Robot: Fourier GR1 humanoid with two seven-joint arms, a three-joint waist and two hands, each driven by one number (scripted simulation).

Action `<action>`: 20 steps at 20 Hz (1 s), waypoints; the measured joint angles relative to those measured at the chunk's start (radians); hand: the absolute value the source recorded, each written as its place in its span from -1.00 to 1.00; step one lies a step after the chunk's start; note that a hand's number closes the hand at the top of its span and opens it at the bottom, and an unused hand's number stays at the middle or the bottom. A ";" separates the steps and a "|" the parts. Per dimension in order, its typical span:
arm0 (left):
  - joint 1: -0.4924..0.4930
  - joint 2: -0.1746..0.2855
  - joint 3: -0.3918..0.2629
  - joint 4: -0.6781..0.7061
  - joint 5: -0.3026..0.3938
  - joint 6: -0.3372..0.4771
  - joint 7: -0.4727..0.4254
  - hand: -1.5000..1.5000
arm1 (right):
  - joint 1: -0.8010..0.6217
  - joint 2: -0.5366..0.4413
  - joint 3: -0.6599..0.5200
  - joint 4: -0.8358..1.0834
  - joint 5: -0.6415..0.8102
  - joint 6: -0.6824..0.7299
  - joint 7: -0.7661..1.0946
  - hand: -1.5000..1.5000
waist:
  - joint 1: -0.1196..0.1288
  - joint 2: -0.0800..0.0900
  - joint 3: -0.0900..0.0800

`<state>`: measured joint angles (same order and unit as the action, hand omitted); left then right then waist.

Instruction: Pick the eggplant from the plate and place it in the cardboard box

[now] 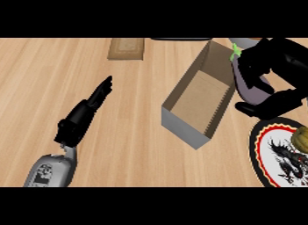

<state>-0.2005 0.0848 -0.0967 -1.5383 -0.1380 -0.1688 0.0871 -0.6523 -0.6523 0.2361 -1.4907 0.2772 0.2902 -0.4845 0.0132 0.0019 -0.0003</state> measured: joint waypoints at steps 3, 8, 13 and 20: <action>-0.006 0.008 0.015 0.005 0.011 -0.014 -0.004 0.00 | -0.015 0.061 0.032 0.079 0.085 -0.029 -0.027 1.00 | 0.000 0.000 0.000; -0.008 -0.009 0.002 0.004 -0.002 -0.003 0.001 0.00 | -0.036 0.155 0.075 0.217 0.113 0.016 0.036 -1.00 | 0.002 0.001 0.000; 0.004 -0.001 0.009 0.003 -0.001 -0.013 -0.016 0.00 | -0.078 0.218 0.067 0.361 0.132 0.062 -0.003 -1.00 | 0.000 -0.003 -0.003; 0.008 -0.008 -0.001 -0.012 -0.009 -0.012 -0.007 0.00 | -0.126 0.319 -0.077 0.540 -0.029 0.124 -0.047 -1.00 | 0.005 0.002 0.000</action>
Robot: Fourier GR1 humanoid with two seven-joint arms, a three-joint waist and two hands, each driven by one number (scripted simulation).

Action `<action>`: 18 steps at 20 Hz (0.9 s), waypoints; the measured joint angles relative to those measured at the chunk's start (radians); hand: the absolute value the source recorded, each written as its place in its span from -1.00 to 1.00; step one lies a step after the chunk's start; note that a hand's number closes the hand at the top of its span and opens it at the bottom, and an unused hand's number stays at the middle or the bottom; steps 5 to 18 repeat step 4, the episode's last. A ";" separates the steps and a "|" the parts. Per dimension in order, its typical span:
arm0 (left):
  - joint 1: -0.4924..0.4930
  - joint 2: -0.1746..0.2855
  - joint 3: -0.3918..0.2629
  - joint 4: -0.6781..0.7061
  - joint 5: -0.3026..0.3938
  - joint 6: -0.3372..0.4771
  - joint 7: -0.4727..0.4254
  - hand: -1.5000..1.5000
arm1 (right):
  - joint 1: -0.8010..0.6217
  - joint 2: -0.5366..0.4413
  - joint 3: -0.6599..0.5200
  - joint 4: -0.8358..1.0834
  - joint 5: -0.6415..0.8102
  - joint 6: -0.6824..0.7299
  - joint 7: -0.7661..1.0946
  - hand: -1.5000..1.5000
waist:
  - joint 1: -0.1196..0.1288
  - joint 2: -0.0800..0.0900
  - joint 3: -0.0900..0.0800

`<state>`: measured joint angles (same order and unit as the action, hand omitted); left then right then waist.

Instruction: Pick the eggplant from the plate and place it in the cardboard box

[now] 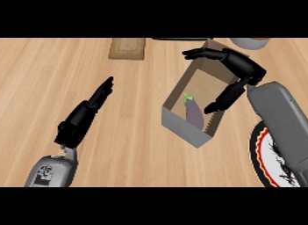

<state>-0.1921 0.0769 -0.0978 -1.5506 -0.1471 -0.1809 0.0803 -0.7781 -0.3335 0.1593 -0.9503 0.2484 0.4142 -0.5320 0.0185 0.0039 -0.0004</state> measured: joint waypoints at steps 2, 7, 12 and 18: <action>-0.006 0.006 0.007 0.007 0.003 -0.005 -0.001 0.00 | -0.022 0.006 -0.064 0.049 -0.075 0.046 0.009 -1.00 | -0.001 0.002 0.000; -0.009 0.006 0.010 0.028 -0.001 -0.003 -0.016 0.00 | -0.042 0.000 -0.123 0.104 -0.142 0.096 0.013 -1.00 | -0.002 0.003 0.000; -0.009 0.006 0.010 0.028 -0.001 -0.003 -0.016 0.00 | -0.042 0.000 -0.123 0.104 -0.142 0.096 0.013 -1.00 | -0.002 0.003 0.000; -0.009 0.006 0.010 0.028 -0.001 -0.003 -0.016 0.00 | -0.042 0.000 -0.123 0.104 -0.142 0.096 0.013 -1.00 | -0.002 0.003 0.000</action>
